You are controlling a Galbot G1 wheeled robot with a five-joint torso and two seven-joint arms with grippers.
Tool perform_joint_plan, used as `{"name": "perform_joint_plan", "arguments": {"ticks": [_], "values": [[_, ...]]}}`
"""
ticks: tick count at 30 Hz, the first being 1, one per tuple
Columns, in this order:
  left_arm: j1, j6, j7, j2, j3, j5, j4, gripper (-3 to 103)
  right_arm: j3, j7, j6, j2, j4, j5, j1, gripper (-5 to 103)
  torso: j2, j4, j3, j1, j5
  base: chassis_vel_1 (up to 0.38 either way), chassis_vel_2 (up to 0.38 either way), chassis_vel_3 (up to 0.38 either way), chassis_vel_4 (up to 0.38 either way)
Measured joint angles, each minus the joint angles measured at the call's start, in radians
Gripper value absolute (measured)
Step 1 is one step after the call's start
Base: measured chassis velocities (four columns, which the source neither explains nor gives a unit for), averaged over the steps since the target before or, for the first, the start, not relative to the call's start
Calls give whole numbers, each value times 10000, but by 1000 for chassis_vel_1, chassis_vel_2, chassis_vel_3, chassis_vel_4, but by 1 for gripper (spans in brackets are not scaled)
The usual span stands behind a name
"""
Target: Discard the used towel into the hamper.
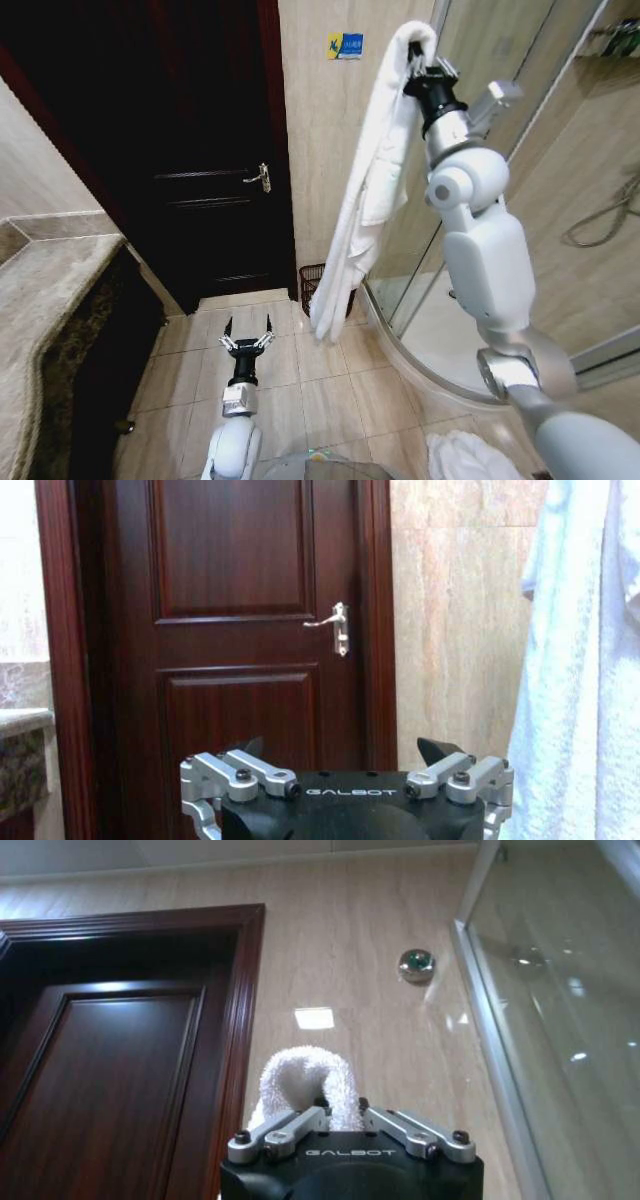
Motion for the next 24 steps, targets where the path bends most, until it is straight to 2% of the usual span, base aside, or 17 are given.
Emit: {"name": "perform_joint_plan", "arguments": {"ticks": [12, 24], "values": [[138, -2, -59, 0, -136, -186, -428, 100, -346, -330, 145, 557, -2299, -276, 2218, 4, 0, -1, -1, 0, 1, 0, 0, 0, 0], [291, -225, -63, 0, -321, -514, -658, 100, -868, -501, 439, 1156, -4200, -778, 3643, 4, 0, 0, 0, 0, -1, 0, 0, 0, 0]]}}
